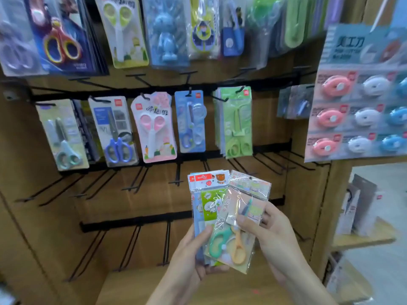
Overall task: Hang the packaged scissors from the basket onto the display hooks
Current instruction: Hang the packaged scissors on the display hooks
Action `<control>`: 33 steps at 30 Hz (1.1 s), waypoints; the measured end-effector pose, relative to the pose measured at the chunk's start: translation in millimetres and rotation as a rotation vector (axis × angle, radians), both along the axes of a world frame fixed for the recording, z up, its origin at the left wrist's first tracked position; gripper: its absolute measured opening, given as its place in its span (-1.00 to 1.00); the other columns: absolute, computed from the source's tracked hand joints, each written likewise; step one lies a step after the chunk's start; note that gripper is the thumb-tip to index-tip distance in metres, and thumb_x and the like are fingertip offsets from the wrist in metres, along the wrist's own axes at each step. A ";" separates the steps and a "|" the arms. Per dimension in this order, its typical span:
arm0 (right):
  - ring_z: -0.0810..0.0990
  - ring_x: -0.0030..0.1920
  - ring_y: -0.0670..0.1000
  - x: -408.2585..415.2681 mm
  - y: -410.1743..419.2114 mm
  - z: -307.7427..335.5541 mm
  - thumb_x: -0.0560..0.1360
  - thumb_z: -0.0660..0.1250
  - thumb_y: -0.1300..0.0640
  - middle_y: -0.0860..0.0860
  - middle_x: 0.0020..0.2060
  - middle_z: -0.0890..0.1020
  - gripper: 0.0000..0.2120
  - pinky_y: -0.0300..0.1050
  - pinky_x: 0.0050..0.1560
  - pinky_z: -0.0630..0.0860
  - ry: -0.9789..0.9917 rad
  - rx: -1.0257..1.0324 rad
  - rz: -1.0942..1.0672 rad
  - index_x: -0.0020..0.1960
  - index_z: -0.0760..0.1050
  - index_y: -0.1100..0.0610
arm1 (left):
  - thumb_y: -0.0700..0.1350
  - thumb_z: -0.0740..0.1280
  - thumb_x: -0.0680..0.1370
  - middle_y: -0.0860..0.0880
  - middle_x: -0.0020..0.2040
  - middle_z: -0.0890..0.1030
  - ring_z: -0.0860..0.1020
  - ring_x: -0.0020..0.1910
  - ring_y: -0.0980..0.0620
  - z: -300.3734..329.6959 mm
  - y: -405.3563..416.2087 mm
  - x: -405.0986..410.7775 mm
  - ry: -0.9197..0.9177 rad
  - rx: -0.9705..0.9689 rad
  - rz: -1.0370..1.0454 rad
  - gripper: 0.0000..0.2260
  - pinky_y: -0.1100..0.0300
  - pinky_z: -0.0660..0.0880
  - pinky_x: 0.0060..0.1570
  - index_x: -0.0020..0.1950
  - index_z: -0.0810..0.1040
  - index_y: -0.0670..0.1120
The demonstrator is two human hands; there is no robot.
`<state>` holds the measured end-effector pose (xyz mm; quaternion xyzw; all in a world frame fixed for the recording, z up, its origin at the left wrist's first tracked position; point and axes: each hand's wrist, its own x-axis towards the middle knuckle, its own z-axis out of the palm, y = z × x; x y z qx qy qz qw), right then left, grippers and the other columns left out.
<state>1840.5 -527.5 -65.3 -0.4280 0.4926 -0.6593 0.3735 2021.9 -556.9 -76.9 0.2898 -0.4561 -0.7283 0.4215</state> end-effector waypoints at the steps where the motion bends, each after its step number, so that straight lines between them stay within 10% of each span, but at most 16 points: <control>1: 0.73 0.08 0.15 -3.8 -0.7 7.5 0.48 0.51 0.35 0.07 0.03 0.76 -0.62 0.20 0.12 0.66 -0.005 -0.012 -0.016 0.25 0.58 0.11 | -0.03 0.40 0.53 -0.17 0.17 0.74 0.73 -0.09 -0.20 6.2 -0.9 -5.1 0.003 -0.010 0.009 -0.68 0.05 0.69 -0.37 0.28 0.66 0.05; 8: 0.75 0.03 0.06 -32.3 -17.7 82.9 0.51 0.38 0.47 0.06 0.07 0.75 -0.26 0.09 0.02 0.67 -0.005 -0.206 -0.132 0.43 0.29 -0.20 | -0.03 0.40 0.52 -0.08 0.15 0.76 0.75 0.02 -0.24 60.8 -8.8 -33.4 0.040 -0.079 0.102 -0.63 0.01 0.70 -0.37 0.33 0.59 0.07; 22: 0.56 0.30 -0.03 -41.1 -82.8 174.8 0.42 0.31 0.32 -0.19 0.29 0.57 -0.38 0.12 0.31 0.56 0.342 -0.301 -0.188 0.37 0.51 -0.18 | -0.11 0.38 0.64 0.04 -0.16 0.78 0.76 -0.17 -0.23 87.5 -12.8 -13.9 0.035 -0.045 0.222 -0.74 -0.19 0.70 -0.31 0.32 0.54 0.09; 28: 0.57 0.32 -0.10 -39.2 -90.9 181.4 0.49 0.33 0.17 -0.27 0.27 0.59 -0.47 0.06 0.36 0.53 0.349 -0.262 -0.206 0.39 0.52 -0.24 | -0.12 0.38 0.65 -0.08 0.00 0.78 0.75 -0.06 -0.32 90.5 -12.5 -4.5 0.027 -0.051 0.215 -0.71 -0.29 0.67 -0.27 0.37 0.55 0.06; 33: 0.42 0.47 -0.11 -36.5 -90.3 181.5 0.58 0.28 0.26 -0.28 0.42 0.50 -0.43 0.06 0.52 0.37 0.379 -0.223 -0.213 0.49 0.45 -0.22 | -0.14 0.38 0.65 -0.08 -0.02 0.79 0.75 -0.09 -0.31 91.9 -7.9 -2.1 0.042 -0.033 0.209 -0.80 -0.06 0.66 -0.46 0.24 0.60 0.09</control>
